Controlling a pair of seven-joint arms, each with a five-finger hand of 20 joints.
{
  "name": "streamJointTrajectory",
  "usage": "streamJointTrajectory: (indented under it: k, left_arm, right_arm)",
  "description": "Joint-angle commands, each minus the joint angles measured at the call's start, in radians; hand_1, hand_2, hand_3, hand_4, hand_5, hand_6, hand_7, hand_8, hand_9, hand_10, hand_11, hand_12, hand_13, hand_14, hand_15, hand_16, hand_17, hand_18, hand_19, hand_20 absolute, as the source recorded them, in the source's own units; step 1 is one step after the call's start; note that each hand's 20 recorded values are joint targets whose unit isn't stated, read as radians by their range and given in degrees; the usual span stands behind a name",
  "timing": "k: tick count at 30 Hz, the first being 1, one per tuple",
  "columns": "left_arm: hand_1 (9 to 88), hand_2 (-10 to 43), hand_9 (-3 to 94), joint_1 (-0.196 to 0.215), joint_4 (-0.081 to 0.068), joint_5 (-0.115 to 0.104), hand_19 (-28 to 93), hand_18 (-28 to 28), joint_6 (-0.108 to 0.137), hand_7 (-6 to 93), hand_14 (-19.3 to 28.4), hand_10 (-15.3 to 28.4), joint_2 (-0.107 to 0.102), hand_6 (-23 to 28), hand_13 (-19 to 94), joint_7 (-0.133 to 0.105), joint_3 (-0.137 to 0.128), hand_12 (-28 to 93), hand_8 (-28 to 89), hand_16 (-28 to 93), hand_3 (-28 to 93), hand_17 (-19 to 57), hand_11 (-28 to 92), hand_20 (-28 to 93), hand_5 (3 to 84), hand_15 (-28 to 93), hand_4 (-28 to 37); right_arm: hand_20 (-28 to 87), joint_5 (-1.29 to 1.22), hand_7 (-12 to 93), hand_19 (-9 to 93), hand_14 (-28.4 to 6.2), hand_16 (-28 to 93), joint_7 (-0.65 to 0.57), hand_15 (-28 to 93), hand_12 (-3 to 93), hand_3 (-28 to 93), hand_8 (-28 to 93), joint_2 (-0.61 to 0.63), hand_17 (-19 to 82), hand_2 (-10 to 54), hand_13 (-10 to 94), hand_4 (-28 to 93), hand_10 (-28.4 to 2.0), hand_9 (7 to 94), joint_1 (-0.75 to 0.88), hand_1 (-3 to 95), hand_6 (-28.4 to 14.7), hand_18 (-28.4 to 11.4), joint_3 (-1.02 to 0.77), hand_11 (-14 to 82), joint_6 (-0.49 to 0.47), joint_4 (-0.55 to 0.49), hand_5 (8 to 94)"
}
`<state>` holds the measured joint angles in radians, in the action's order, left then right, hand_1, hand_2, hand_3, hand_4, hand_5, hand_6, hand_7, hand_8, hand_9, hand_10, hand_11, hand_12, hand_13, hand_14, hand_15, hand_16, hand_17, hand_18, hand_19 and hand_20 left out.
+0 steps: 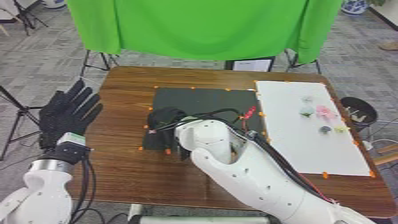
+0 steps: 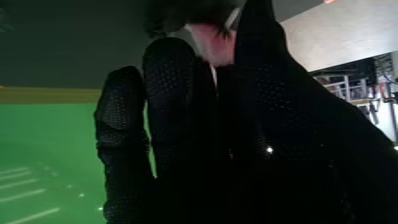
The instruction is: Arrange flowers
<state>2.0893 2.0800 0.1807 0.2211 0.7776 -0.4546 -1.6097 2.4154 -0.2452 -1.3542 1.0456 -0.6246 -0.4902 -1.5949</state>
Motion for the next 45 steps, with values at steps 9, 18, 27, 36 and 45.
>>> streamJointTrajectory:
  k: [9, 18, 27, 36, 45]
  left_arm:
    - [26.2, 12.1, 29.9, 0.007, 0.000, 0.002, 27, 12.4, -0.007, 8.2, 15.2, 14.3, 0.013, 8.5, 20, 0.012, -0.008, 11, -7, -5, 74, -4.7, 14, 8, 39.5, 24, -28.3]
    - [25.9, 12.0, 29.7, 0.030, 0.004, 0.004, 27, 12.5, -0.017, 8.0, 15.1, 14.2, 0.031, 8.5, 20, 0.011, -0.026, 11, -7, -5, 74, -4.7, 13, 8, 39.3, 24, -28.3]
    - [25.6, 12.1, 29.7, 0.051, 0.010, 0.013, 27, 12.6, -0.031, 8.0, 15.1, 14.1, 0.043, 8.3, 19, 0.003, -0.046, 11, -7, -5, 74, -4.8, 13, 8, 39.1, 24, -28.3]
    - [25.5, 12.0, 29.7, 0.090, 0.029, 0.014, 26, 12.5, -0.031, 7.7, 14.9, 14.1, 0.035, 8.1, 19, -0.016, -0.087, 11, -7, -5, 74, -4.7, 13, 8, 39.0, 23, -28.3]
    - [25.3, 11.9, 29.8, 0.088, 0.037, 0.021, 26, 12.6, -0.035, 7.5, 14.9, 14.0, 0.023, 8.2, 19, -0.023, -0.101, 11, -7, -5, 74, -4.8, 13, 8, 39.0, 23, -28.3]
  right_arm:
    - [38, -0.062, 22, 81, -10.4, 34, -0.025, 62, 12.1, 82, -15, 0.033, 36, -9.5, 63, -26, -13.5, 46.6, -0.005, 47.0, -1.4, -21.6, -0.022, 11.5, 0.081, -0.066, 46.7]
    - [38, -0.176, 18, 80, -12.9, 25, -0.105, 66, 12.0, 83, -14, 0.084, 34, -9.5, 61, -25, -15.3, 43.1, 0.058, 41.6, -1.8, -21.7, -0.165, 9.2, 0.049, -0.174, 44.1]
    - [38, -0.261, 15, 81, -15.1, 23, -0.237, 68, 12.2, 78, -12, 0.284, 34, -9.5, 59, -25, -17.4, 41.9, 0.203, 32.2, -4.9, -22.9, -0.380, 8.5, 0.209, -0.328, 44.1]
    - [37, -0.327, 14, 81, -15.6, 23, -0.300, 68, 12.4, 76, -11, 0.515, 35, -9.5, 59, -24, -17.5, 43.3, 0.453, 32.5, -5.7, -23.3, -0.655, 8.9, 0.232, -0.480, 44.9]
    - [37, -0.324, 13, 81, -15.7, 23, -0.374, 66, 12.4, 76, -11, 0.621, 34, -9.5, 59, -24, -16.9, 43.9, 0.692, 32.3, -5.7, -23.5, -0.927, 9.0, 0.272, -0.560, 45.0]
